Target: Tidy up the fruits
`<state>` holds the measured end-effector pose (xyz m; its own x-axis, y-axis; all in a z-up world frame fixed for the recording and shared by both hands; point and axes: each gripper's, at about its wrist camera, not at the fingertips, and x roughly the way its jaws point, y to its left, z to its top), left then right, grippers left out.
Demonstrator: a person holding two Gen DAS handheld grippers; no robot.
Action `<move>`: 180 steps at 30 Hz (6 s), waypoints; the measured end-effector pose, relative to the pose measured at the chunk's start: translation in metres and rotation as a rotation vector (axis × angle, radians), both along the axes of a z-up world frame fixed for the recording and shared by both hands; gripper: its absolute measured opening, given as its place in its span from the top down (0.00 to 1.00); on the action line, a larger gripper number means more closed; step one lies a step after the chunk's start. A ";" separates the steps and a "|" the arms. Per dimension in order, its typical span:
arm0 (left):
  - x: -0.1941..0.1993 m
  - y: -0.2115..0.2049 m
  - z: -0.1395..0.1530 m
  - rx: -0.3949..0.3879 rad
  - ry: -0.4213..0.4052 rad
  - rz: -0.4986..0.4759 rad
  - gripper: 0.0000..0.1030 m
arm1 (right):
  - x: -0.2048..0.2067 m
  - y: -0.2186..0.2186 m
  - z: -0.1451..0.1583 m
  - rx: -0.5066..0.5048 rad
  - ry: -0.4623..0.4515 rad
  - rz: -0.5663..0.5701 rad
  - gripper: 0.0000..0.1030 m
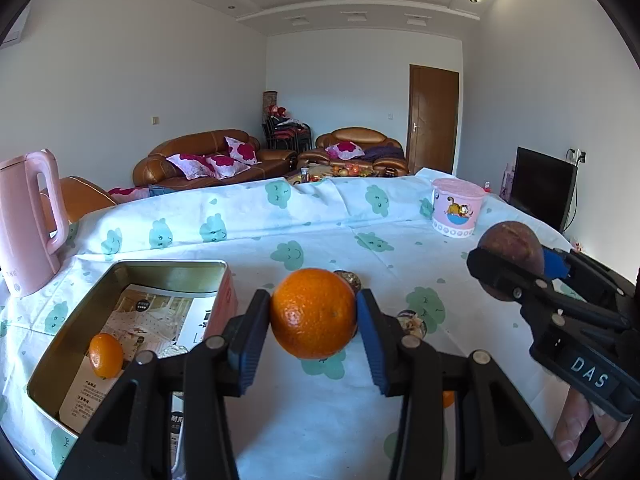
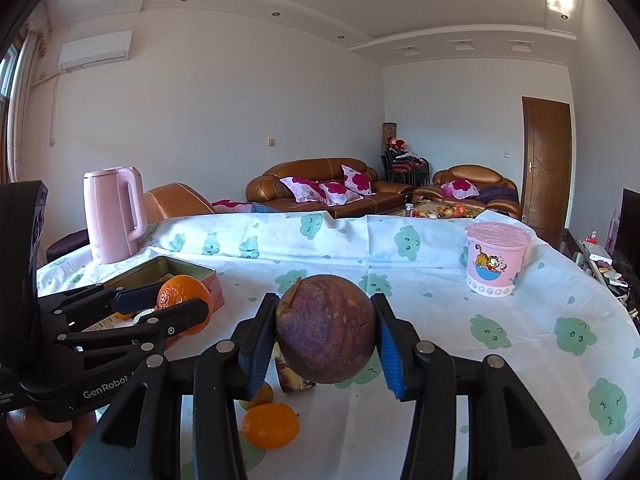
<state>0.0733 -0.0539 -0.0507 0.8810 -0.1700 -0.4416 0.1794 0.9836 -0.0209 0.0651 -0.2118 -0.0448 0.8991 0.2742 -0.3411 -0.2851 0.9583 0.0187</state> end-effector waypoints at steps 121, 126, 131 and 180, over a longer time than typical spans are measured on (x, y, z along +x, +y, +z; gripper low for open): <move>0.004 0.166 -0.024 -0.037 0.198 0.314 0.54 | 0.074 0.203 -0.026 -0.095 0.227 0.375 0.53; 0.003 0.165 -0.025 -0.031 0.193 0.316 0.54 | 0.074 0.202 -0.026 -0.093 0.222 0.359 0.50; 0.000 0.164 -0.022 -0.022 0.180 0.315 0.50 | 0.073 0.198 -0.024 -0.078 0.212 0.333 0.44; -0.002 0.045 -0.014 0.026 0.190 0.058 0.16 | 0.015 0.027 -0.043 -0.081 0.382 0.149 0.43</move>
